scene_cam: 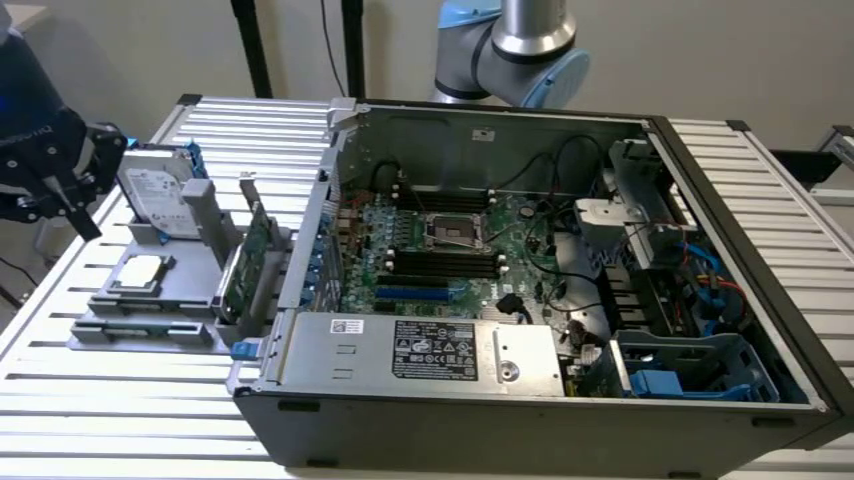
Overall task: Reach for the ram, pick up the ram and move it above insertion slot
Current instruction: 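Pick up the ram and move it above insertion slot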
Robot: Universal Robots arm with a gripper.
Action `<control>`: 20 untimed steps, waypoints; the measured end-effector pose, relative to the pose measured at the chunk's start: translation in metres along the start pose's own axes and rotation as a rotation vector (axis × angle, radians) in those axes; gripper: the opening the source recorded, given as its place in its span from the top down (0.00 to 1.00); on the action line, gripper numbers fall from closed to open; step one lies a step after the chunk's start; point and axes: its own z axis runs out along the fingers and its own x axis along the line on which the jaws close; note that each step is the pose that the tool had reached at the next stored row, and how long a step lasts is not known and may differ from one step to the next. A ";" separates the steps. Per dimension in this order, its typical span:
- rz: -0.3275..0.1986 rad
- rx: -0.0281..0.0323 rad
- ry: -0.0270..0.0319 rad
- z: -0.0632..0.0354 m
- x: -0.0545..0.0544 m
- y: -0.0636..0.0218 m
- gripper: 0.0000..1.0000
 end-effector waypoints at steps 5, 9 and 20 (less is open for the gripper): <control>-0.091 0.0000 0.0035 0.0013 0.000 -0.0001 0.89; -0.164 -0.0001 0.0064 0.0024 0.000 -0.0001 0.89; -0.364 0.0016 0.0126 0.0056 0.000 -0.0002 0.89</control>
